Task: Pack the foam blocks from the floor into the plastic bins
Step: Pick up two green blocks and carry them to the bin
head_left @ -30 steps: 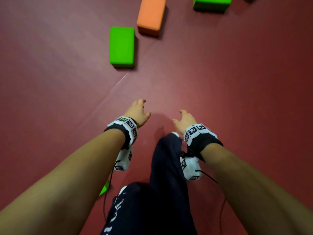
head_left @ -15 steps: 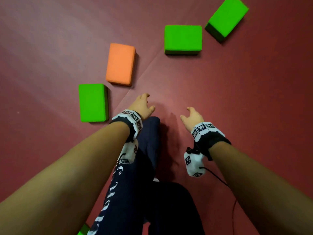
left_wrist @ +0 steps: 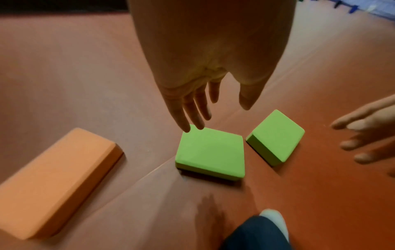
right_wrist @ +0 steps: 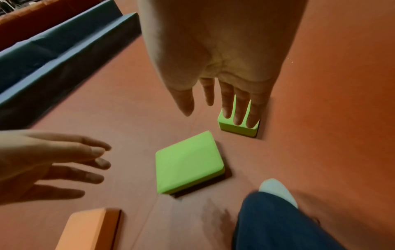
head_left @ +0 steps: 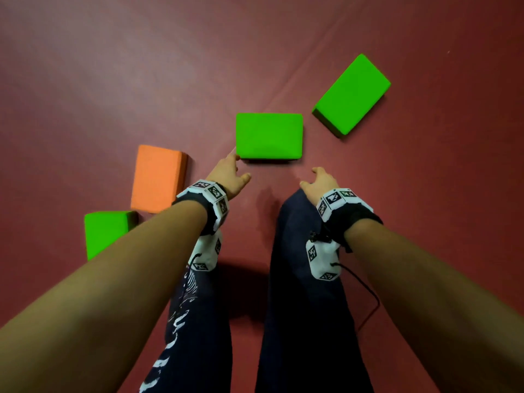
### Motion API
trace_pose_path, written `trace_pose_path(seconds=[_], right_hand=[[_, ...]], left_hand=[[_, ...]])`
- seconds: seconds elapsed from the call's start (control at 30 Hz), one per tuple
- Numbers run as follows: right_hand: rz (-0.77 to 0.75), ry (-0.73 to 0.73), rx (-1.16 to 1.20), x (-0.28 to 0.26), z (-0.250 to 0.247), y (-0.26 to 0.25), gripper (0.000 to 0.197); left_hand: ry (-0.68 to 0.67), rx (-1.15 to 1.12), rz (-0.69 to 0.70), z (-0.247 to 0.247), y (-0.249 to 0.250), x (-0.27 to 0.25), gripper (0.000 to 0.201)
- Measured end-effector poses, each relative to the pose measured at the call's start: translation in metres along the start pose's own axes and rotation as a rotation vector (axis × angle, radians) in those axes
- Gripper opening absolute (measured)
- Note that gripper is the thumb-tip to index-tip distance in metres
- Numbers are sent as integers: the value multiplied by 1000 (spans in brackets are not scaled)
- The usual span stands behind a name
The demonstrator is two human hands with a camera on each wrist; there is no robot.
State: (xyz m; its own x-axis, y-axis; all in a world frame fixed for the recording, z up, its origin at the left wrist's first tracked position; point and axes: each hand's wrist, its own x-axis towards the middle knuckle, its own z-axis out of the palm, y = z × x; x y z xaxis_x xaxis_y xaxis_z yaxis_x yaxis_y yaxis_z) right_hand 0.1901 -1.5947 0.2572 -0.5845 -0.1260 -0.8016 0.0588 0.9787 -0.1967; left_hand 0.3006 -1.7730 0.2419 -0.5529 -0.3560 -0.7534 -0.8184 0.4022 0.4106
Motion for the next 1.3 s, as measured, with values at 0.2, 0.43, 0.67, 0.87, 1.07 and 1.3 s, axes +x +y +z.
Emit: trace_pose_path(seconds=[0.2,0.43,0.67,0.87,1.07,1.3], right_hand=[[-13,19,-42,100,-93,11,53],[25,32,-161,209,-158,39,56],[35,144,-174,325,-175,55,76],[32,197,-175,417,-162,57,103],[76,187,-224,444,-153,48,119],[46,202,-284,411,-112,32,105]], left_hand=[[72,-159,-162,12,82,83,58],[87,-208,-239,44,134,168,60],[79,-123,-180,84,141,266,64],[123,-48,-181,104,114,338,70],[104,-79,-170,106,91,350,67],[298,13,-383,89,63,323,67]])
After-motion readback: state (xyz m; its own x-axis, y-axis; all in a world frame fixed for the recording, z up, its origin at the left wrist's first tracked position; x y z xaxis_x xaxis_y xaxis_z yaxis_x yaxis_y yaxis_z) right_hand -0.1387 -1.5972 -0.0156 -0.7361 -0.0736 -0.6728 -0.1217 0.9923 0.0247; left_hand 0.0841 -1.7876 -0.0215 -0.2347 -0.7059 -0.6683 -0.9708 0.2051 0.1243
